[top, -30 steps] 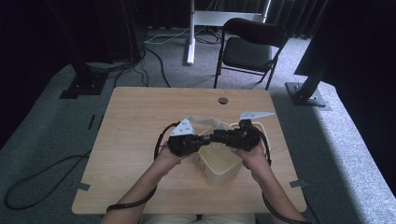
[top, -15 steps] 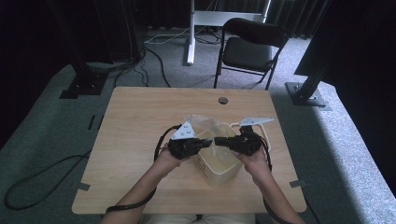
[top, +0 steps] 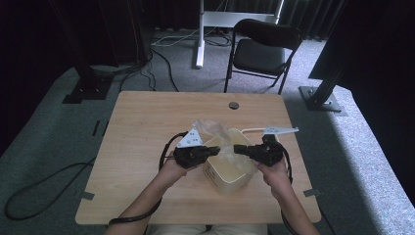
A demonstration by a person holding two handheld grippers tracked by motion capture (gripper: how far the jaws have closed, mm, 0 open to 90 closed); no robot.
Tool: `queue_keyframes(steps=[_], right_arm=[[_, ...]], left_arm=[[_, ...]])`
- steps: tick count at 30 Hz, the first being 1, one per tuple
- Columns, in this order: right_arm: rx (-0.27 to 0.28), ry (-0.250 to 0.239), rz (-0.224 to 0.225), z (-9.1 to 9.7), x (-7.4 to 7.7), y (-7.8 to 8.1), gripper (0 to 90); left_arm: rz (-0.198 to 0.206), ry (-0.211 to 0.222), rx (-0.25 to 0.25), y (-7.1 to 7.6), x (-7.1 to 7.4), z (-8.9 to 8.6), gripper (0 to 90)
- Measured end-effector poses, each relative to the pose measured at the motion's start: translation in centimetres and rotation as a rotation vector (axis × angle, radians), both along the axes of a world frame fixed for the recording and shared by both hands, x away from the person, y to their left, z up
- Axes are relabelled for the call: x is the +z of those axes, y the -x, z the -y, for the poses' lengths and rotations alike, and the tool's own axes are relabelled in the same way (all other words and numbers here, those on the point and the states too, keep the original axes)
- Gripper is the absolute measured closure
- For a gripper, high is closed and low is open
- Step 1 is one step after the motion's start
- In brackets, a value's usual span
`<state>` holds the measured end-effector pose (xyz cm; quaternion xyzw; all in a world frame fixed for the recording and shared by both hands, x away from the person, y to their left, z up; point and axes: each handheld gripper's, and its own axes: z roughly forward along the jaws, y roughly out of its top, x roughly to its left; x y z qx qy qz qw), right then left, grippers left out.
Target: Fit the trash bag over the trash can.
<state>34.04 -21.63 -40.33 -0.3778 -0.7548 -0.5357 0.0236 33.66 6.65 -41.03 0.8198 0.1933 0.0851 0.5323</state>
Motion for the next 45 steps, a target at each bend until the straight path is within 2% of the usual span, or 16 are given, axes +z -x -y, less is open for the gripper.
queue_keyframes(steps=[3,5,6,10,12,14,24,28,34,40,45], right_arm=[[-0.032,-0.018,-0.004,1.1,0.0,-0.1,90.0],[-0.071,-0.005,0.006,1.8,0.1,0.0,90.0],[-0.094,-0.004,0.013,2.2,0.1,0.1,90.0],[-0.125,-0.015,0.010,3.5,0.1,0.1,90.0],[-0.161,-0.012,0.008,5.0,0.0,0.1,90.0],[-0.178,-0.018,-0.004,5.9,-0.1,0.1,90.0],[-0.266,-0.018,-0.051,9.0,-1.7,-0.1,90.0],[-0.283,-0.019,-0.069,9.8,-2.3,-0.4,90.0],[-0.292,-0.023,-0.089,10.4,-2.8,-0.7,90.0],[-0.287,-0.005,-0.074,9.7,-2.4,-0.8,90.0],[-0.286,-0.004,-0.077,9.8,-2.1,-0.9,90.0]], left_arm=[[-0.005,0.001,0.008,-0.1,0.0,-0.3,90.0],[-0.003,0.003,0.026,-0.1,0.0,-0.6,90.0],[-0.010,0.008,0.020,-0.2,0.0,-0.8,90.0],[-0.012,0.004,0.025,-0.1,0.0,-1.5,90.0],[-0.012,0.002,0.022,0.0,0.0,-1.9,90.0],[-0.018,0.012,0.026,0.1,-0.2,-2.3,90.0],[-0.044,-0.002,0.045,0.0,-0.9,-3.8,90.0],[-0.054,-0.009,0.047,-0.1,-1.3,-3.9,90.0],[-0.050,-0.004,0.048,-0.3,-1.1,-4.2,90.0],[-0.074,0.024,0.073,-0.6,-1.1,-4.4,89.5],[-0.076,0.034,0.085,-0.6,-0.9,-4.9,81.2]])
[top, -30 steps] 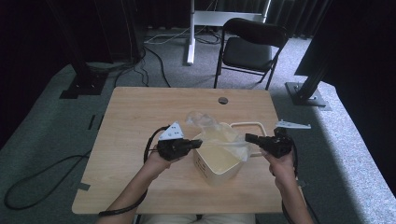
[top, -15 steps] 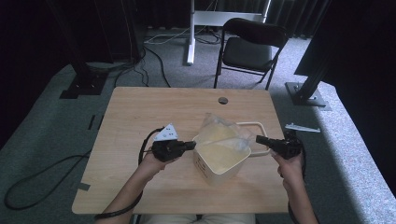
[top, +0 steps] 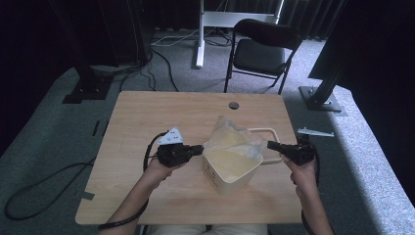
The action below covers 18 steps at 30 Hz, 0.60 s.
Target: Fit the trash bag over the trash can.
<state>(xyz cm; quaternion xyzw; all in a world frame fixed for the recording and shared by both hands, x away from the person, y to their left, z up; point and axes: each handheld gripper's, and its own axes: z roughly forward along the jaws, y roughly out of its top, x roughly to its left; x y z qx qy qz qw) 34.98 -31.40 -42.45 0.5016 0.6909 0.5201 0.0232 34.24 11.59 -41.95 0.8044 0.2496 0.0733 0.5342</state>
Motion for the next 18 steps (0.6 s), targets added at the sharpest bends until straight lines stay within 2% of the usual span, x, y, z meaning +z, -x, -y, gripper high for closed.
queue_keyframes(steps=[1,2,5,9,12,14,17,18], right_arm=[[-0.001,0.001,0.001,0.1,0.0,0.0,90.0],[-0.002,-0.002,0.005,0.2,0.2,0.1,86.8],[0.000,-0.009,0.016,0.4,0.8,0.2,79.4],[0.005,-0.012,0.049,0.1,2.3,0.5,68.0],[0.026,-0.013,0.088,-0.7,4.1,0.6,61.8],[0.065,-0.013,0.115,-1.9,5.5,0.5,56.4],[0.105,-0.001,0.133,-3.5,6.6,0.0,51.0],[0.105,-0.001,0.133,-3.5,6.6,0.0,51.0]], left_arm=[[0.009,0.011,0.015,0.0,0.2,-0.3,81.2],[0.004,0.019,0.022,0.0,0.4,-0.5,75.2],[-0.003,0.053,0.050,-0.3,0.8,-0.9,67.6],[0.020,0.065,0.069,-0.6,1.7,-1.0,59.8],[0.013,0.088,0.088,-1.3,2.3,-1.0,57.5],[0.006,0.102,0.097,-1.8,2.6,-0.7,56.0],[-0.002,0.100,0.093,-2.5,2.9,0.0,54.3],[-0.002,0.100,0.093,-2.5,2.9,0.0,54.1]])
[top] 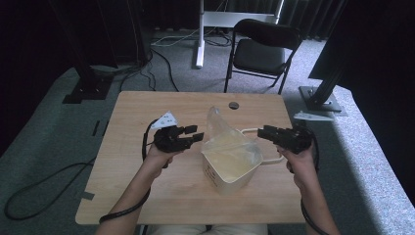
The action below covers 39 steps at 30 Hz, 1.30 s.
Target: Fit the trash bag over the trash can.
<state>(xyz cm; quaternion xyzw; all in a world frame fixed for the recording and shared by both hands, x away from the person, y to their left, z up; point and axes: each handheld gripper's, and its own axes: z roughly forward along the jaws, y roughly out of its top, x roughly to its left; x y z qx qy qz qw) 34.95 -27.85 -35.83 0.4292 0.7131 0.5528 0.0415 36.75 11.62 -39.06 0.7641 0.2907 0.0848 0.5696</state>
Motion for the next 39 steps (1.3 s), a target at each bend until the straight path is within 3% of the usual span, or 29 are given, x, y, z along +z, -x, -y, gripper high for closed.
queue_keyframes(steps=[2,5,8,12,13,16,17,21,25,30,39], right_arm=[[0.058,0.031,0.009,-2.7,0.9,-1.1,48.4],[0.106,0.070,0.010,-5.1,1.0,-1.9,46.9],[0.134,0.112,-0.007,-7.0,0.7,-3.0,43.8],[0.145,0.162,-0.046,-8.5,-0.3,-4.5,44.1],[0.140,0.176,-0.055,-8.7,-0.6,-4.8,51.8],[0.097,0.207,-0.066,-8.1,-1.1,-5.5,83.8],[0.086,0.205,-0.074,-7.7,-1.2,-5.6,90.0],[0.028,0.228,-0.081,-5.6,-1.7,-5.5,90.0],[-0.016,0.245,-0.125,-4.0,-2.8,-6.1,90.0],[-0.024,0.262,-0.173,-3.7,-4.3,-7.2,90.0],[-0.030,0.254,-0.249,-3.9,-7.0,-9.2,90.0]], left_arm=[[-0.009,-0.008,-0.009,-0.6,0.2,0.9,48.9],[-0.010,-0.035,-0.014,-1.1,0.2,1.8,48.9],[-0.037,-0.035,-0.024,-2.0,-0.2,2.5,50.6],[-0.069,-0.027,-0.052,-2.7,-0.6,3.5,61.4],[-0.063,-0.037,-0.049,-2.8,-0.7,3.7,69.9],[-0.059,-0.049,-0.050,-2.8,-0.8,3.8,85.3],[-0.060,-0.058,-0.046,-2.8,-0.9,3.6,89.6],[-0.075,-0.077,-0.039,-2.9,-1.2,3.0,90.0],[-0.101,-0.102,-0.026,-3.3,-2.0,2.9,90.0],[-0.112,-0.134,-0.011,-3.7,-2.8,3.0,90.0],[-0.198,-0.156,-0.001,-4.6,-5.6,2.7,90.0]])
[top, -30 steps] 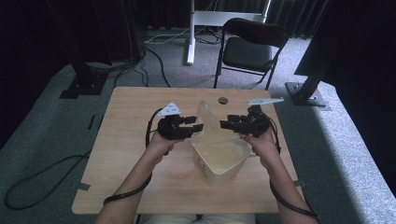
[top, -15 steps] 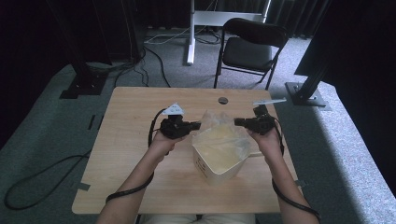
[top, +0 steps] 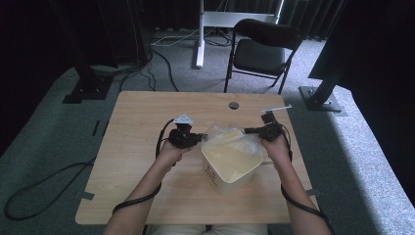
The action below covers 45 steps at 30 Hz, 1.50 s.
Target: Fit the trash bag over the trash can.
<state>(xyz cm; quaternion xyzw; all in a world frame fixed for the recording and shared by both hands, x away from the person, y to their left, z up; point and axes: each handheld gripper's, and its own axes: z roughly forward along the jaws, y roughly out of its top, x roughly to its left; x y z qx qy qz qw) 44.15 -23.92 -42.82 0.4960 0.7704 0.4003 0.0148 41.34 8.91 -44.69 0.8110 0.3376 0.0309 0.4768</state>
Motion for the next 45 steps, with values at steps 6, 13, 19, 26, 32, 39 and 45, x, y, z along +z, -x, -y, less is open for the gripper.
queue_keyframes(steps=[6,13,19,26,32,39,45], right_arm=[[-0.018,0.009,-0.019,0.1,-1.2,-0.3,90.0],[-0.026,0.006,-0.055,0.4,-3.2,-0.4,90.0],[-0.026,-0.027,-0.077,0.5,-4.6,0.0,90.0],[-0.027,-0.044,-0.069,0.9,-4.3,0.3,87.0],[-0.069,-0.087,-0.017,2.7,-2.2,0.7,75.4],[-0.116,-0.132,0.033,5.0,0.1,1.6,65.7],[-0.140,-0.252,0.152,6.4,4.4,3.3,53.9]], left_arm=[[-0.031,-0.007,-0.008,0.2,-1.3,0.0,90.0],[-0.060,-0.007,-0.017,0.4,-2.5,-0.3,90.0],[-0.072,-0.016,-0.028,0.7,-2.9,-0.4,90.0],[-0.044,0.052,0.010,0.7,-2.2,-1.3,89.9],[-0.005,0.063,0.024,0.8,-1.2,-1.7,89.9],[0.002,0.062,0.020,0.9,-1.0,-1.6,89.9],[0.002,0.066,0.008,0.8,-0.9,-1.4,90.0]])
